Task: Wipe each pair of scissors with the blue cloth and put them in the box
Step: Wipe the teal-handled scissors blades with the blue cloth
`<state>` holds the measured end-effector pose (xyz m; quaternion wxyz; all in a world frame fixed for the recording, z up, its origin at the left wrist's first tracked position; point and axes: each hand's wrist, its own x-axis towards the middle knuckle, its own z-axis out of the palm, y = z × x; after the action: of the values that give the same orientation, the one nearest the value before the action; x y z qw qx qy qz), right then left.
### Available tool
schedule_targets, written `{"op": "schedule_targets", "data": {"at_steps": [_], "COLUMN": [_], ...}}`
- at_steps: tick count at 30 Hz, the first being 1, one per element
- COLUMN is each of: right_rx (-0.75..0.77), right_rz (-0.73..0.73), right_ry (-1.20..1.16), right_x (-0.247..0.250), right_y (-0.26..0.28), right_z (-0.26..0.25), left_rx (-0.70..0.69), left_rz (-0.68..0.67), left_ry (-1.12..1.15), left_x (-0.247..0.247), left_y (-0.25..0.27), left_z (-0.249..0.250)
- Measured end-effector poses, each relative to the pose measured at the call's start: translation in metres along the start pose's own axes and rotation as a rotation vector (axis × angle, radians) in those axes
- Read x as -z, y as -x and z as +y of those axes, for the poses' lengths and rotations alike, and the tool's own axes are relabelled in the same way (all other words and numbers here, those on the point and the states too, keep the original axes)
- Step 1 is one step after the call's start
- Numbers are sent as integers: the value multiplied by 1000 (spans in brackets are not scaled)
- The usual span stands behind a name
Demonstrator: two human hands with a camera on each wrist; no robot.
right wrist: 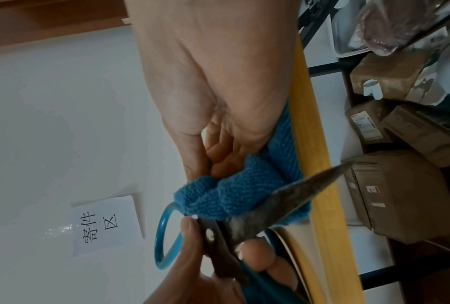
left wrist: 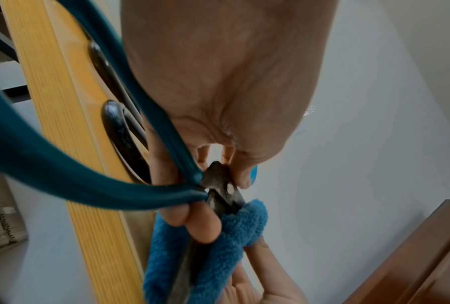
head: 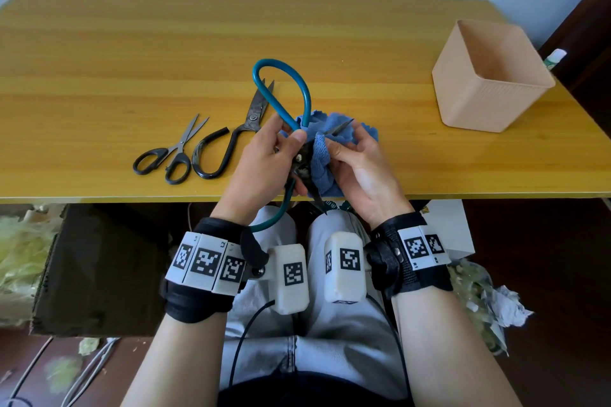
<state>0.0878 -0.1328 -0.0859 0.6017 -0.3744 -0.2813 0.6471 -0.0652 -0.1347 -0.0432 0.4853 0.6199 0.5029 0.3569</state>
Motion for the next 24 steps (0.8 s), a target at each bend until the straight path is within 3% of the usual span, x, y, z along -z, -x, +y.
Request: {"op": "schedule_targets", "data": {"at_steps": [24], "right_rx": [48], "right_rz": [-23], "right_ry": [-90], "right_x": [2], "right_y": [2], "right_z": [0], "left_rx": [10], "left_rz": [-1], "left_ry": [2], "left_x": [-1], "left_y": [1], "left_z": [-4]}}
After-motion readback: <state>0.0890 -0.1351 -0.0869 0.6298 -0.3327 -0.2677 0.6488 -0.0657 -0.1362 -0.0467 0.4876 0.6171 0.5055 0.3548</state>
